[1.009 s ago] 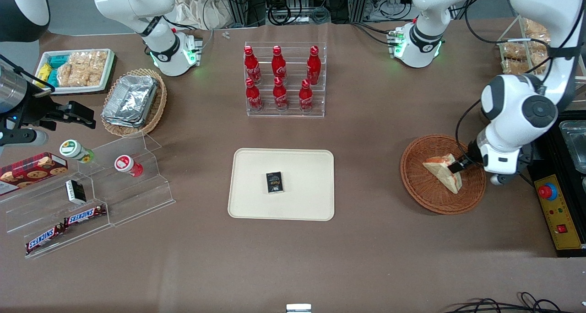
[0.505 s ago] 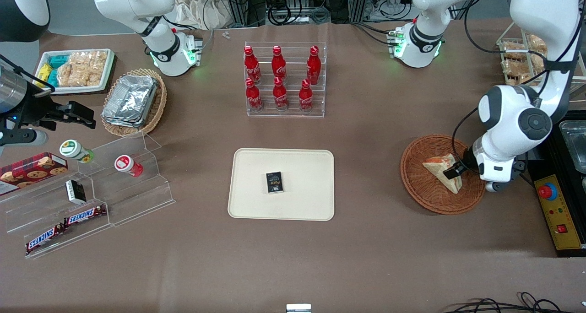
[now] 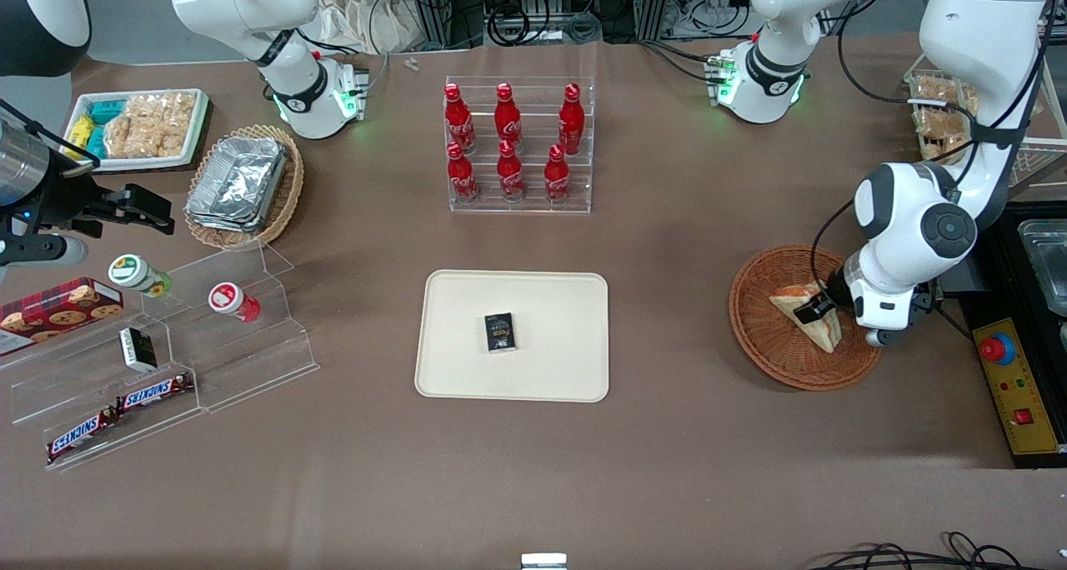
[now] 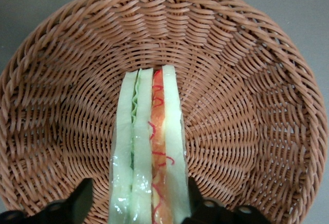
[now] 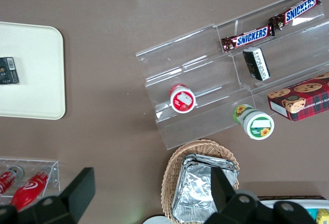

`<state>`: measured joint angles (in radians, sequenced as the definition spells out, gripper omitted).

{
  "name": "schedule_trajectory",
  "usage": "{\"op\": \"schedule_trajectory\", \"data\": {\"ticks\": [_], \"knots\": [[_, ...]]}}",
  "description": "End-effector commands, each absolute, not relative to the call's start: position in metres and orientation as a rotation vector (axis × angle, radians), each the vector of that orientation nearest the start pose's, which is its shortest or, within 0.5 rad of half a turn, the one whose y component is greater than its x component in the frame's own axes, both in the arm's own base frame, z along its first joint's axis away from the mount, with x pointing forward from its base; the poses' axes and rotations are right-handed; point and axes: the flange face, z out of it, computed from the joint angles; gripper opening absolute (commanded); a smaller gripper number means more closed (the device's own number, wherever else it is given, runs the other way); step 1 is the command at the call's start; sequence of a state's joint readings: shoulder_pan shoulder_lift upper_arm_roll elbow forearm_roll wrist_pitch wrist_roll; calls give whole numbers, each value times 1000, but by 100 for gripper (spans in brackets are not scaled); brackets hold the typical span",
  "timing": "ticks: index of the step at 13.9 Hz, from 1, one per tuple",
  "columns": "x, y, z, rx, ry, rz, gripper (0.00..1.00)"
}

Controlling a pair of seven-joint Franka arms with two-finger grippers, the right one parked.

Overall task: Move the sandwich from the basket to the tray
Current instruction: 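Close the left gripper on the sandwich and lift it from the basket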

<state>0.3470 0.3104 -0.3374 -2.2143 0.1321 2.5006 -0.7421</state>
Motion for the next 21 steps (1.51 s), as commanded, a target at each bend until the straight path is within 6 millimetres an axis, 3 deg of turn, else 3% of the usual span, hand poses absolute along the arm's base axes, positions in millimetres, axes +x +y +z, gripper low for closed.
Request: {"op": "schedule_trajectory", "data": {"ticks": [1, 3, 6, 10, 12, 14, 15, 17, 19, 20, 21], "knots": [[553, 3, 236, -2976, -1105, 1, 25], [554, 2, 236, -2975, -1116, -5, 12], [561, 5, 244, -2969, -1093, 25, 11], [580, 11, 279, -2967, -890, 189, 10], [594, 4, 312, -2989, -794, 188, 8], [621, -8, 367, -3043, -611, 191, 8], [629, -20, 391, -3064, -531, 206, 8], [630, -66, 427, -3101, -387, 232, 2], [622, -119, 446, -3138, -263, 219, 0], [618, -141, 447, -3154, -217, 219, 0], [612, -176, 438, -3161, -171, 241, 0]]}}
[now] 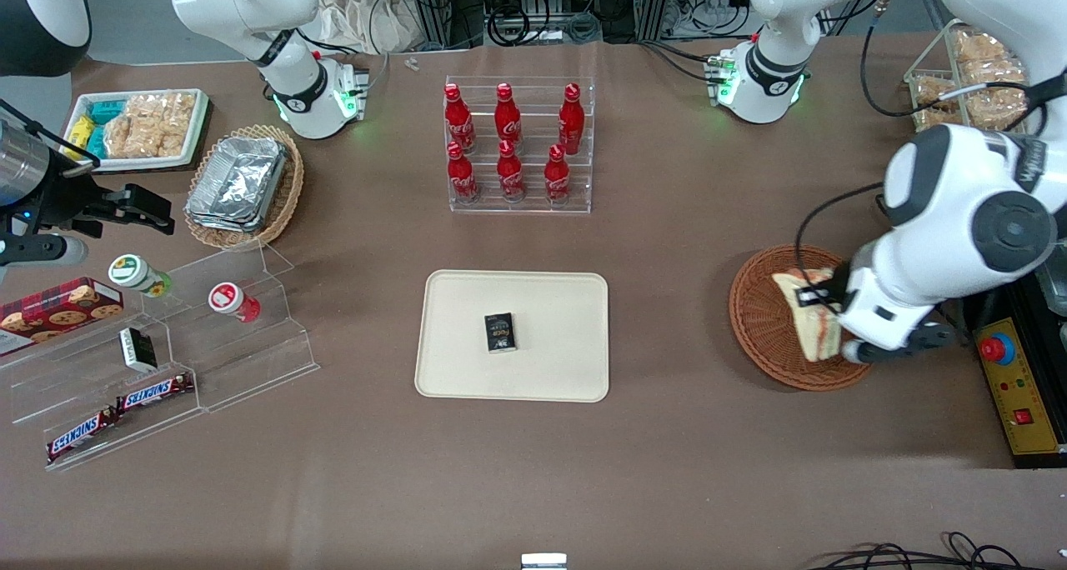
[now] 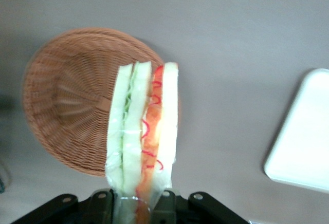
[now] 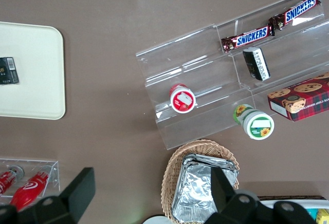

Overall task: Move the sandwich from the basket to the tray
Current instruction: 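Carry the sandwich with the left gripper over the cream tray and lower it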

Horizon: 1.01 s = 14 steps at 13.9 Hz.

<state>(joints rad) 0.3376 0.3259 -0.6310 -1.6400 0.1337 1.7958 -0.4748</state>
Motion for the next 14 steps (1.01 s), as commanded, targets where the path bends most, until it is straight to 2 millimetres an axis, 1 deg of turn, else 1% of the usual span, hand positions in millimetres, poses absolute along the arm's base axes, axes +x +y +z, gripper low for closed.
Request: {"op": "schedule_trajectory", "data": {"ticks": [1, 2, 3, 6, 7, 8, 10, 11, 14], "knots": [[606, -211, 429, -3159, -153, 265, 0], [606, -235, 418, -3158, -141, 280, 0], [607, -259, 400, -3152, -105, 304, 0], [616, -330, 354, -3172, 39, 310, 0], [614, -352, 338, -3187, 85, 295, 0], [611, -369, 323, -3195, 122, 266, 0], [604, -395, 294, -3181, 207, 192, 0], [599, -405, 284, -3171, 237, 171, 0], [596, -422, 251, -3164, 264, 101, 0]]}}
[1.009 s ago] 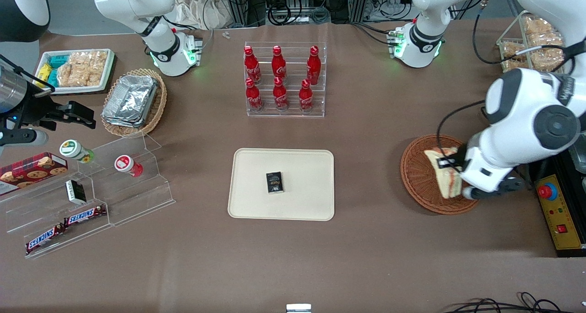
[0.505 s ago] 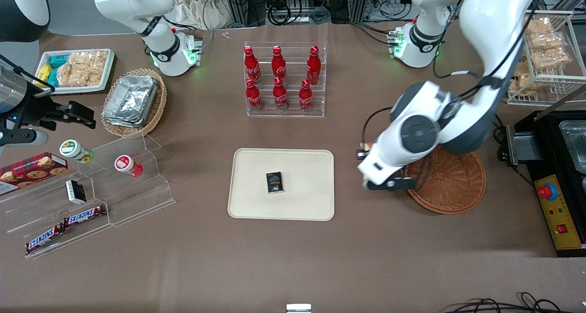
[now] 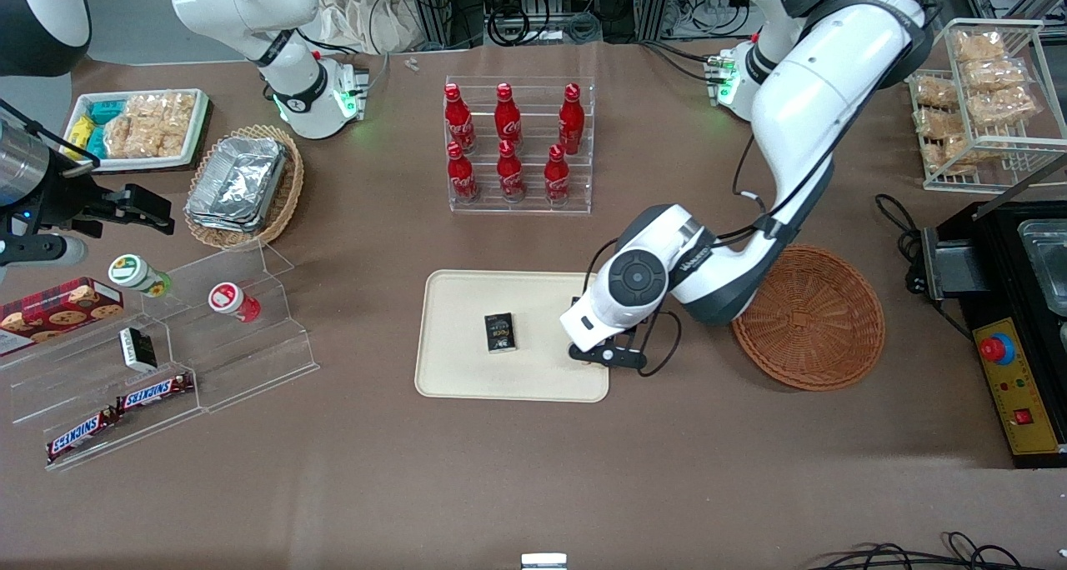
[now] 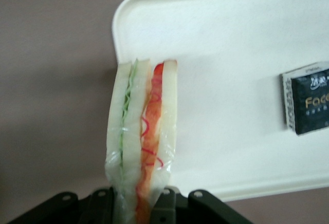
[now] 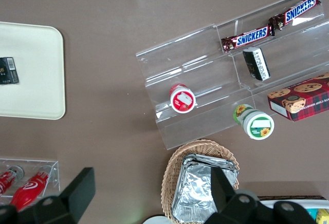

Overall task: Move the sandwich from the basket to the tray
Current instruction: 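Carry the sandwich with the left gripper over the cream tray and lower it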

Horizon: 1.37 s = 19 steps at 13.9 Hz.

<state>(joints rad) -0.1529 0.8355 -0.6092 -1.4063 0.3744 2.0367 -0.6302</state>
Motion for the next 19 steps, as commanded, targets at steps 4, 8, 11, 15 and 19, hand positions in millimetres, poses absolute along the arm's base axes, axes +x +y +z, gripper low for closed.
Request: {"op": "schedule_trajectory", "data": {"ticks": [4, 8, 11, 15, 19], "knots": [[598, -430, 226, -3184, 250, 42, 0], [610, -431, 222, -3224, 140, 18, 3], [615, -424, 216, -3237, 76, 43, 79], [614, -427, 229, -3268, -74, 79, 99], [619, -405, 306, -3216, -154, 68, 99]]}}
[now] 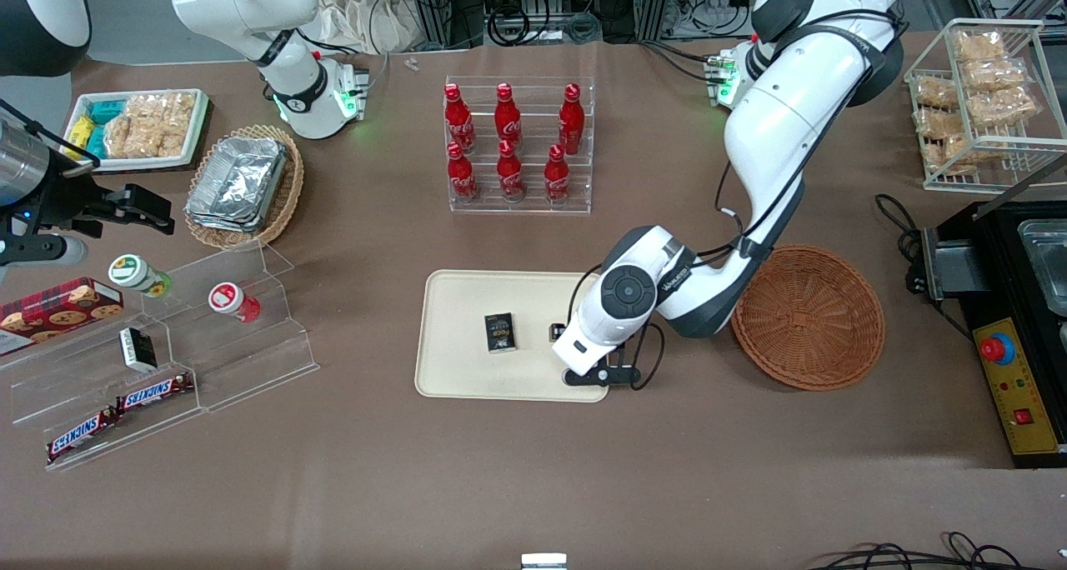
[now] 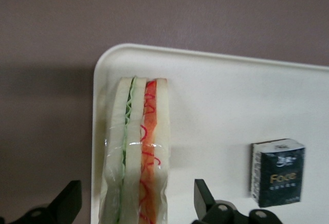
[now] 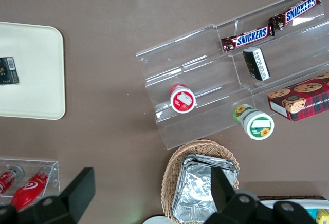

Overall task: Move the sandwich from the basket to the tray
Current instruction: 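Open the left gripper to release the sandwich and raise it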

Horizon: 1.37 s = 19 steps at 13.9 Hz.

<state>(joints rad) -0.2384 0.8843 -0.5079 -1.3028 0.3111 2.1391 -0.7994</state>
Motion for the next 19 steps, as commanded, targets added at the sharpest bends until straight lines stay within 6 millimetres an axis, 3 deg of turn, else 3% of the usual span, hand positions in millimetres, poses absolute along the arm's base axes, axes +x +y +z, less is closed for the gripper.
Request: {"op": "schedule_trajectory", "data": {"ticks": [1, 4, 6, 8, 10, 12, 14, 17, 19], "knots": [[622, -385, 328, -3174, -149, 87, 99], [621, -295, 406, -3150, -35, 116, 99], [606, -227, 450, -3167, -70, 154, 99], [588, -175, 497, -3134, -71, 163, 99], [580, -134, 528, -3107, -70, 174, 99], [581, -88, 542, -3107, -33, 158, 100], [582, -69, 544, -3107, -55, 162, 99], [587, -64, 550, -3107, 176, 149, 99], [596, -59, 553, -3122, 186, 134, 99]]}}
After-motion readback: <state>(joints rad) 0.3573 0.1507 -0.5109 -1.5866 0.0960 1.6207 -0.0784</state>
